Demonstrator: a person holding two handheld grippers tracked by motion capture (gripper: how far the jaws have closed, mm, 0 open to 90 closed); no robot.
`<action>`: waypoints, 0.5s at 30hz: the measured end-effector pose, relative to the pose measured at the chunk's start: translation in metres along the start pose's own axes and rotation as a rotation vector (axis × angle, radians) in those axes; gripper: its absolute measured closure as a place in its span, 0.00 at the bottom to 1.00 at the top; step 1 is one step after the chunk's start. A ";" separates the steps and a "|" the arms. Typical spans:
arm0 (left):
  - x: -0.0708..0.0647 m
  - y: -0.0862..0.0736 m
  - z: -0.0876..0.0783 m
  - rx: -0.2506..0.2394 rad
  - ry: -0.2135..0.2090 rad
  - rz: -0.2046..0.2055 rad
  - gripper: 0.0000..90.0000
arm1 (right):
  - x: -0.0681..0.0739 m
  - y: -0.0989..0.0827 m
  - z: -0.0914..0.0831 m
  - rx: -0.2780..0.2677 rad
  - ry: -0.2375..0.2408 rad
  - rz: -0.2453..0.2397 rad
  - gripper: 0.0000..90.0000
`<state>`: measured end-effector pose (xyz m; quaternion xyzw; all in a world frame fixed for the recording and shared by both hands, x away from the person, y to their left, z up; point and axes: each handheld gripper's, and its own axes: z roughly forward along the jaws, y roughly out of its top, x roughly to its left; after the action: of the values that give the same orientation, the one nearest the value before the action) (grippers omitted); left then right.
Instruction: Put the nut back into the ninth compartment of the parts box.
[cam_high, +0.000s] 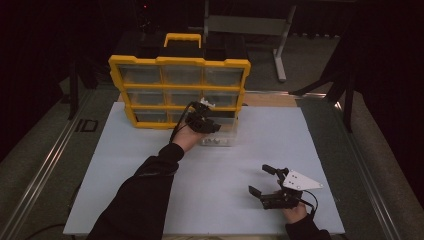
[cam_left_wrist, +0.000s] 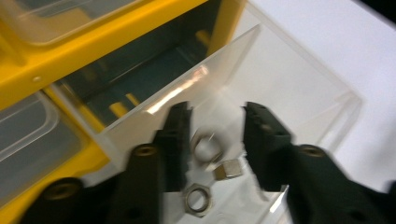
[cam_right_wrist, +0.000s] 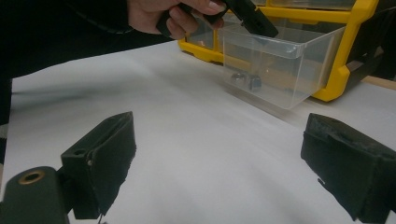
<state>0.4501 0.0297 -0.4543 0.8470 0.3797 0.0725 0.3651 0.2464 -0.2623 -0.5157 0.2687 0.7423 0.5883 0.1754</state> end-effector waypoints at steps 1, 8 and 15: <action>0.000 0.001 -0.001 -0.005 -0.011 0.003 0.55 | 0.000 0.000 0.000 0.000 0.000 0.002 0.11; -0.004 0.007 -0.013 -0.032 -0.017 0.005 0.33 | 0.000 0.000 0.000 0.001 0.000 0.001 0.11; -0.006 0.007 -0.022 -0.027 -0.016 0.008 0.14 | 0.000 0.000 0.000 0.002 -0.002 0.003 0.11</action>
<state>0.4415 0.0345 -0.4330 0.8438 0.3726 0.0725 0.3793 0.2464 -0.2624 -0.5156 0.2706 0.7424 0.5873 0.1750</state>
